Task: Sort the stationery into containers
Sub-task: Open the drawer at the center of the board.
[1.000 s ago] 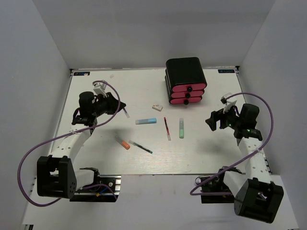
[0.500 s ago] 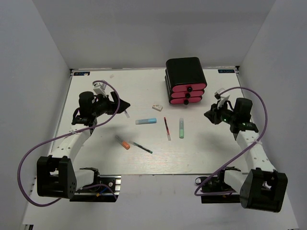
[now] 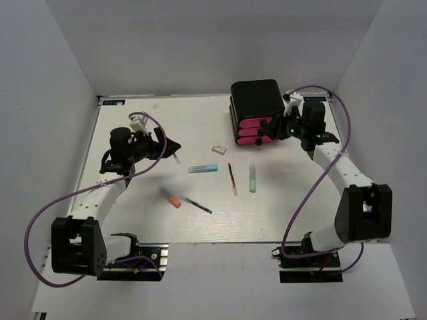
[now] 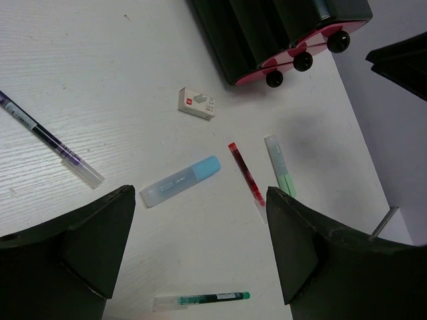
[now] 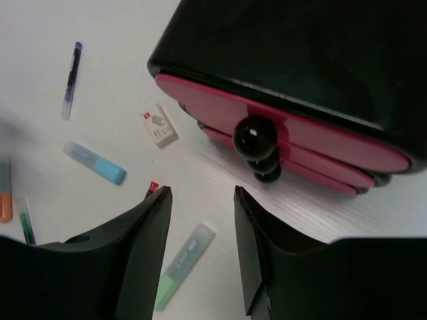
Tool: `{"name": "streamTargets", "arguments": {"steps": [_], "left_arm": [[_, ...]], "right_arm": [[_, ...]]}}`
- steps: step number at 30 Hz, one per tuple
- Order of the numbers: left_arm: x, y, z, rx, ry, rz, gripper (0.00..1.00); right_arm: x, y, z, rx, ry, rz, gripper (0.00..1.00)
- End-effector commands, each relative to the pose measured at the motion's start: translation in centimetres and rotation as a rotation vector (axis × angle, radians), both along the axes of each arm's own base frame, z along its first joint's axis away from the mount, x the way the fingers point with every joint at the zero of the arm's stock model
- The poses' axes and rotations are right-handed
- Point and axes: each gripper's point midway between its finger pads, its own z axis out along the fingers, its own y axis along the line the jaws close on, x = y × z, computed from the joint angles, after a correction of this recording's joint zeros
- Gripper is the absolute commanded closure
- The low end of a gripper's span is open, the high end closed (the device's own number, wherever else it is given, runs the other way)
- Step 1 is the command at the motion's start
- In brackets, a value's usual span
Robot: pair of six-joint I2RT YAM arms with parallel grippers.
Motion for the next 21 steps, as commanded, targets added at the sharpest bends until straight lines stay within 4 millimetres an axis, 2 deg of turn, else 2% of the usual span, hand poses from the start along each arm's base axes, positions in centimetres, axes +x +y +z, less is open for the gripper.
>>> {"name": "streamTargets", "arguments": {"steps": [1,12,19,21], "left_arm": [[0.4,0.1,1.5,0.002,-0.04,0.002,0.11],[0.5,0.1,1.9,0.001,-0.049,0.002,0.11],[0.5,0.1,1.9,0.001,-0.049,0.002,0.11],[0.5,0.1,1.9,0.001,-0.049,0.002,0.11]], "right_arm": [[2.9,0.9,2.0,0.059,0.004,-0.098,0.51],[5.1,1.2,-0.9,0.022,0.122,-0.208,0.53],[6.3,1.6,-1.8,0.008,0.131,-0.222,0.51],[6.8,1.8,-1.4,0.007,0.13,-0.226,0.5]]}}
